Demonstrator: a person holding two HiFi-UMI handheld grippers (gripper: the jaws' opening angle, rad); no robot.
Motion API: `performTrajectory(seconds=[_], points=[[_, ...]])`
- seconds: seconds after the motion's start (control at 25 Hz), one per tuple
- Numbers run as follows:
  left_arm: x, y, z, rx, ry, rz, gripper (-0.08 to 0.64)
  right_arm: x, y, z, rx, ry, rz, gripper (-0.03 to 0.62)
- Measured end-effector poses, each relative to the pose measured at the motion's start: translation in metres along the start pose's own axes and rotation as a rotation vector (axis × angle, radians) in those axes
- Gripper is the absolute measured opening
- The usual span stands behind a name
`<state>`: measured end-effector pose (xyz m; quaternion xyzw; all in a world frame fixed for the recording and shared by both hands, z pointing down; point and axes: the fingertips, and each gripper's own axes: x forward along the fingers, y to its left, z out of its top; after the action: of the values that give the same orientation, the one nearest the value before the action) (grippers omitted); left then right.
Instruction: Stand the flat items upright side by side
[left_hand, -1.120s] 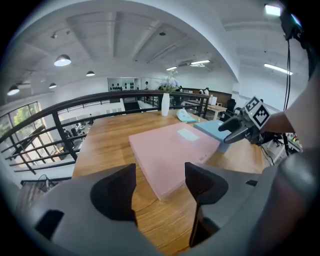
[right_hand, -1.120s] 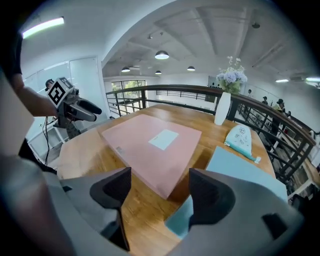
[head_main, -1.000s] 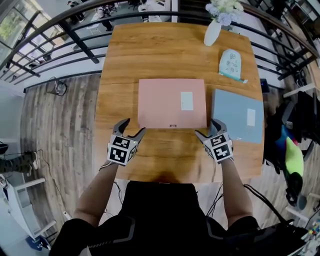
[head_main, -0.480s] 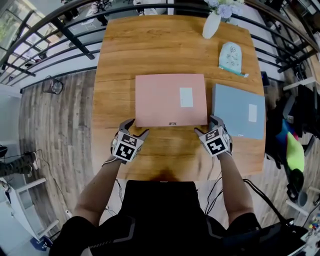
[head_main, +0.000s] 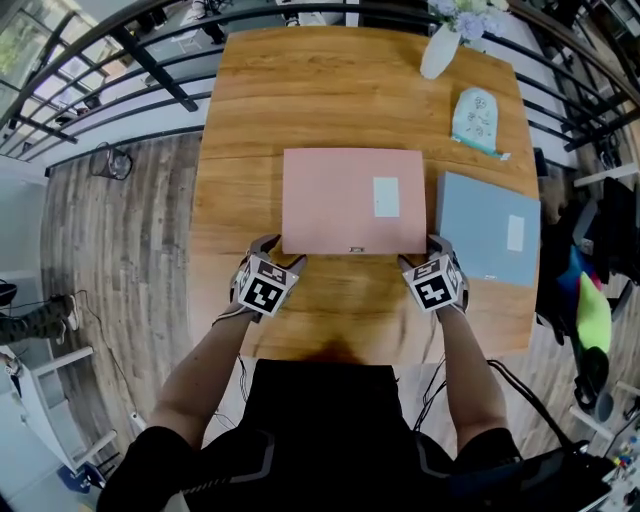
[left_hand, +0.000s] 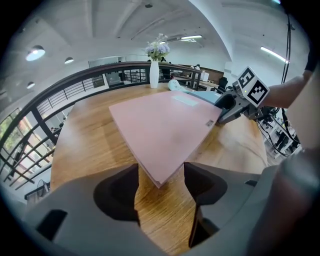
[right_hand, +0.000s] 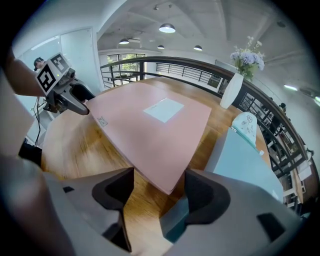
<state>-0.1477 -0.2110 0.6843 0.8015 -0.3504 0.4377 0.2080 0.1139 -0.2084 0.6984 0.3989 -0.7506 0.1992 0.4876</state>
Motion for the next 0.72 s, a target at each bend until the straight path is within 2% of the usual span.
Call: performTrajectory(seconds=[0.16, 0.28, 0.48, 0.72], points=[[0.004, -0.002, -0.005, 0.034, 0.024, 0.014, 0.267, 0.001, 0.001, 0.000, -0.002, 0.012, -0.012, 0.322], [0.003, -0.001, -0.007, 0.033, 0.031, 0.010, 0.259, 0.003, 0.001, -0.001, 0.000, 0.022, -0.021, 0.322], [0.000, 0.001, -0.008, 0.088, 0.046, 0.029, 0.238, 0.006, 0.002, -0.002, -0.011, 0.063, -0.023, 0.322], [0.000, 0.010, -0.011, 0.100, 0.061, 0.068, 0.235, 0.003, 0.006, 0.005, -0.016, 0.049, -0.029, 0.313]])
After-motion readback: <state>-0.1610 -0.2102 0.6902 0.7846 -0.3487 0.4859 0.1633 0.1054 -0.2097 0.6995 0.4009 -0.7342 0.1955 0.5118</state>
